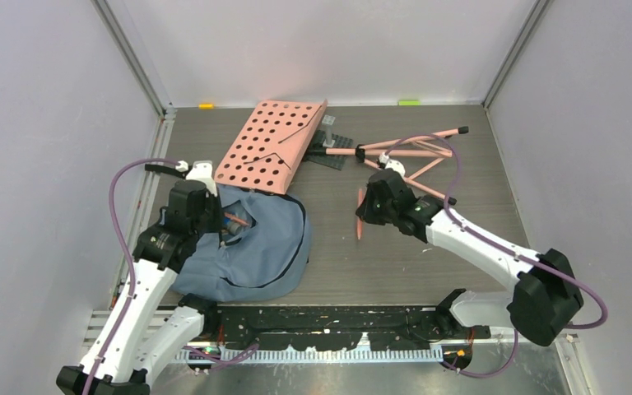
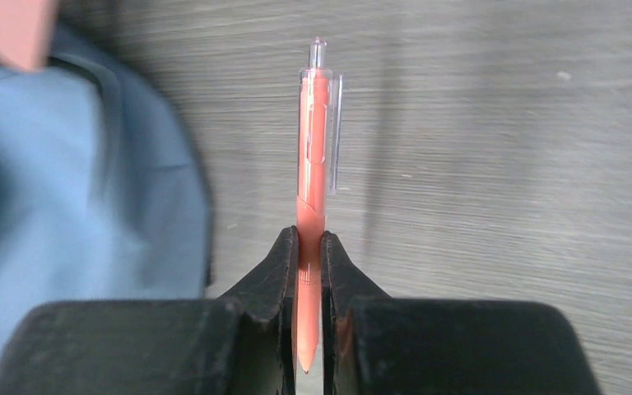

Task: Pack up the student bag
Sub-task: Pick up the stationery from the center of the board, then move the student bag to the center of the board.

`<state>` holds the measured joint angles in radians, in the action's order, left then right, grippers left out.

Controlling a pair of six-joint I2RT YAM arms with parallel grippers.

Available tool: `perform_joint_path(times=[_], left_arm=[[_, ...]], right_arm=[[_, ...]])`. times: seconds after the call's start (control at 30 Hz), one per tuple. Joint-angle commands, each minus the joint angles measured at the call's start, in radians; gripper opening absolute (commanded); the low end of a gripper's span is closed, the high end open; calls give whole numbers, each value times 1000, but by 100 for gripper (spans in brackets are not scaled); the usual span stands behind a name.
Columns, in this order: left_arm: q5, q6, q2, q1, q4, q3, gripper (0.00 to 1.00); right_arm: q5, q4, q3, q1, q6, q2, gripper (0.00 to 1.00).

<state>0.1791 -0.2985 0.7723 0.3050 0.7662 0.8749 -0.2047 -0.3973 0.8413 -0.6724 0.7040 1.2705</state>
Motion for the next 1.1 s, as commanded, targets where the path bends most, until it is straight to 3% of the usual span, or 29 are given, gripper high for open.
perform_joint_path(times=[0.0,0.13,0.27,0.5,0.83,1.07], left_arm=[[-170,12,-44,3,-142,-5,0],[-278,13,-16,3,-148,1,0],[-361,15,-8,3,-170,-2,0],[-444,28,4,3,-190,-11,0],[-584,32,54,16,-213,-14,0],[-662,29,84,84,-233,-19,0]], right_arm=[[269,-9,131,-20,-60,-32,1],[470,-47,261,-77,-57,69,1],[534,-76,389,-168,-55,182,1],[713,-8,475,-199,53,314,1],[810,64,514,-218,125,442,1],[803,169,506,-220,205,488,1]])
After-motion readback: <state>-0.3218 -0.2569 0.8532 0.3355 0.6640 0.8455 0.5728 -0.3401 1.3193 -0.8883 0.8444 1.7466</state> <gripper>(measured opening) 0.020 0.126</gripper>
